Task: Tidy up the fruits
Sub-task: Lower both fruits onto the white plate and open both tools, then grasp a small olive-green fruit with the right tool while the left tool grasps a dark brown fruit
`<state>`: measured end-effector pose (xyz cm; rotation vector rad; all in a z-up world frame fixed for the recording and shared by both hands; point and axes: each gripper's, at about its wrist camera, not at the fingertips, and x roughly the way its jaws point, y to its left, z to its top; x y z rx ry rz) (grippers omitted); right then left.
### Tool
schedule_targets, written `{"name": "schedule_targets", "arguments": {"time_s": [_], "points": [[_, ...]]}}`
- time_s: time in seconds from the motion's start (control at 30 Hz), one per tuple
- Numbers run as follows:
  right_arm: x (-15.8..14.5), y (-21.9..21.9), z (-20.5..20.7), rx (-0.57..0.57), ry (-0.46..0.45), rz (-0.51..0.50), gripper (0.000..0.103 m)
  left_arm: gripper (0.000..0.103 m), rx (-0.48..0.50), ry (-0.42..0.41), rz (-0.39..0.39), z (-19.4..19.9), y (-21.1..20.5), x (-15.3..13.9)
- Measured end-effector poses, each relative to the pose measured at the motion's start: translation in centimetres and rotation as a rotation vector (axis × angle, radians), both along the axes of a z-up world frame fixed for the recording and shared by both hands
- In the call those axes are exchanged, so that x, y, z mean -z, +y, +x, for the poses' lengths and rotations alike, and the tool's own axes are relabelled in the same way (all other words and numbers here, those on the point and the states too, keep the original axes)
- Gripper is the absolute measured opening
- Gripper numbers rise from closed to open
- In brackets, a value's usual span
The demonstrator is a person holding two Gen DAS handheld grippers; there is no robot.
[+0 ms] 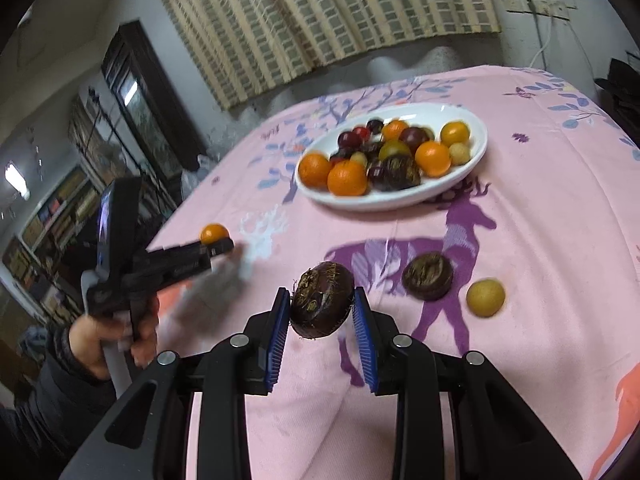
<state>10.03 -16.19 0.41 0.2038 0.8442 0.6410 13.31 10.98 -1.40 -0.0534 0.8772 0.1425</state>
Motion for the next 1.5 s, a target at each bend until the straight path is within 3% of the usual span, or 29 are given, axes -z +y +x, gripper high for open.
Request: {"name": "schedule_targets", "arguments": {"time_s": [0.23,0.43,0.5,0.53,0.57,0.6,0.93,1.07,1.2,1.43,1.5], "points": [[-4.0,0.1,7.5,0.056,-0.023,0.028,0.032,0.038,0.148,-0.065,-0.007,4.7,-6.4,-4.3],[-2.6,1.3,15.0,0.105,0.074,0.047,0.033,0.038,0.152,-0.058,0.005,10.9,-9.4,-4.6],[-1.5,1.2,16.9,0.152,0.115,0.077,0.039,0.039,0.135,-0.047,0.019,12.6,-9.7,-4.2],[-0.9,1.0,17.5,0.166,0.141,0.107,0.052,0.048,0.122,-0.042,0.024,12.9,-9.6,-4.0],[-0.2,0.6,18.2,0.179,0.179,0.151,0.057,0.062,0.104,-0.041,0.029,13.2,-9.4,-4.0],[0.0,0.4,18.4,0.189,0.194,0.167,0.057,0.066,0.082,-0.060,0.030,13.0,-9.2,-4.1],[-0.4,-4.3,13.1,0.186,0.129,0.102,0.059,0.080,0.101,-0.123,0.039,7.0,-9.7,-4.9],[-0.3,-6.0,9.2,0.177,0.065,-0.068,0.059,0.084,0.134,-0.109,0.049,3.8,-11.2,-3.9],[0.8,-6.8,6.7,0.149,0.086,-0.112,0.059,0.085,0.157,-0.072,0.037,1.0,-12.7,-2.1],[3.2,-4.8,3.2,0.124,0.014,-0.412,0.055,0.085,0.172,-0.001,0.048,-1.6,-14.0,1.0],[4.0,-4.6,3.0,0.126,0.020,-0.441,0.053,0.085,0.178,0.005,0.059,-2.0,-14.2,1.3]]}}
